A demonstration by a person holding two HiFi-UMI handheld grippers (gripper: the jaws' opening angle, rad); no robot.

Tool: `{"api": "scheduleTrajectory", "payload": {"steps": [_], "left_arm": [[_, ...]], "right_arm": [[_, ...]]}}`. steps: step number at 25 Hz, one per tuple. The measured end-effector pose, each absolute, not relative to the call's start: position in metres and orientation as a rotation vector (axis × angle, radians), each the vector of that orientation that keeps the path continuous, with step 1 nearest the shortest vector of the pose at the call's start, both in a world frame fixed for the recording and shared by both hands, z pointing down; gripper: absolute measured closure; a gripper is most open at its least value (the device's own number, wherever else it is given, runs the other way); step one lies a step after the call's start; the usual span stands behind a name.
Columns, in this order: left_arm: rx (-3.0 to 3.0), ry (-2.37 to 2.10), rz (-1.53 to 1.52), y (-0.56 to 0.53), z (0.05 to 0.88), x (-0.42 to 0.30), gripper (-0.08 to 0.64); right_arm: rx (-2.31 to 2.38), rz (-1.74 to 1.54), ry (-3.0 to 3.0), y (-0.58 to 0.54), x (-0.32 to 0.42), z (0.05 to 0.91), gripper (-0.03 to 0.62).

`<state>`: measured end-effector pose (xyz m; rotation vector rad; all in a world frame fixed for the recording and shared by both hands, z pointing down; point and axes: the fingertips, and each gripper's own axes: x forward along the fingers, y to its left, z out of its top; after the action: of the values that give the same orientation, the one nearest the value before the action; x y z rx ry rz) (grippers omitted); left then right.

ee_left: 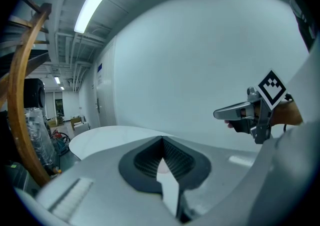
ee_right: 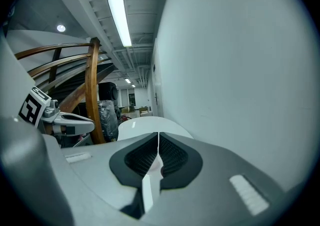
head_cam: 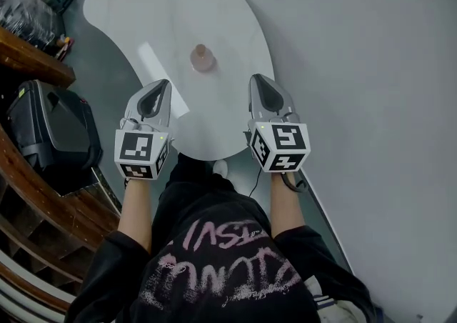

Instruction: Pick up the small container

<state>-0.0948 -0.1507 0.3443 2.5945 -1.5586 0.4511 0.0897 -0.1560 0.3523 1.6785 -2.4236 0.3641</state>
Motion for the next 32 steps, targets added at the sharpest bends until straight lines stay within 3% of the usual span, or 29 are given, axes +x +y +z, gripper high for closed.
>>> {"api": "scheduleTrajectory", "payload": {"steps": [32], "left_arm": [[2.528,-1.471,0.378,-0.191,0.391,-0.088,0.56]], "right_arm": [[1.615,0.407,-2.357,-0.188,0.071,0.398,0.581]]}}
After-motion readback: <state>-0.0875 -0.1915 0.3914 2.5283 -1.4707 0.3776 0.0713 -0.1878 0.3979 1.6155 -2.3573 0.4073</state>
